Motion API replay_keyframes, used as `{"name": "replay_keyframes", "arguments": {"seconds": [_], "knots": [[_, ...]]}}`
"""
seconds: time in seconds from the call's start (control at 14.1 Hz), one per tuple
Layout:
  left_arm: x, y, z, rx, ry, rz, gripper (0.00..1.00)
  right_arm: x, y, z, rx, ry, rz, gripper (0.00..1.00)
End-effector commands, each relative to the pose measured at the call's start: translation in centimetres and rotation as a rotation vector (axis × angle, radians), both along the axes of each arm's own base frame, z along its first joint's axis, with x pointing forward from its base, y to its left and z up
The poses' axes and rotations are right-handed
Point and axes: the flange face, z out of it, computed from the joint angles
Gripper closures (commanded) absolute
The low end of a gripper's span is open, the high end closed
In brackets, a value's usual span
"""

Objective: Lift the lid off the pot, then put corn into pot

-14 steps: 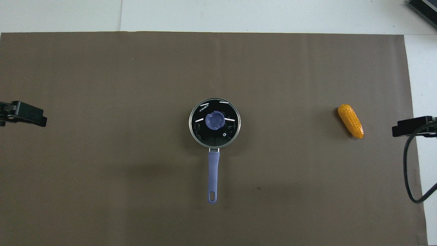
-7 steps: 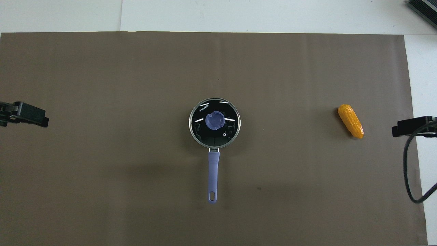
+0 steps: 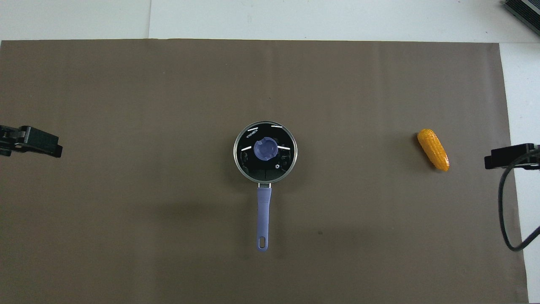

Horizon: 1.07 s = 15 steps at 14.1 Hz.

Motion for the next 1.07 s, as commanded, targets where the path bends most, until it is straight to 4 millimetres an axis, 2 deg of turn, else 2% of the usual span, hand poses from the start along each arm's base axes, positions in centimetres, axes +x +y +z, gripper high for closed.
{"name": "replay_keyframes", "arguments": {"seconds": [0.0, 0.21, 0.57, 0.78, 0.85, 1.0], "knots": [[-0.7, -2.4, -0.8, 0.008, -0.005, -0.034, 0.00, -0.3, -0.1, 0.3, 0.001, -0.008, -0.003, 0.00], [-0.7, -5.8, -2.3, 0.013, -0.017, -0.022, 0.00, -0.4, -0.1, 0.4, 0.001, -0.005, -0.003, 0.00], [-0.6, -11.0, -5.2, 0.010, -0.061, 0.011, 0.00, -0.4, -1.8, 0.1, -0.016, -0.006, -0.040, 0.00], [-0.4, -12.6, -6.3, 0.006, -0.081, 0.024, 0.00, 0.6, -2.6, 0.4, -0.023, -0.091, -0.044, 0.00], [-0.4, -12.7, -6.9, 0.007, -0.079, 0.028, 0.00, 0.7, -2.6, 0.5, -0.023, -0.100, -0.044, 0.00], [-0.6, -14.1, -7.9, 0.006, -0.081, 0.016, 0.00, 0.6, -2.7, 0.3, -0.023, -0.096, -0.043, 0.00]]}}
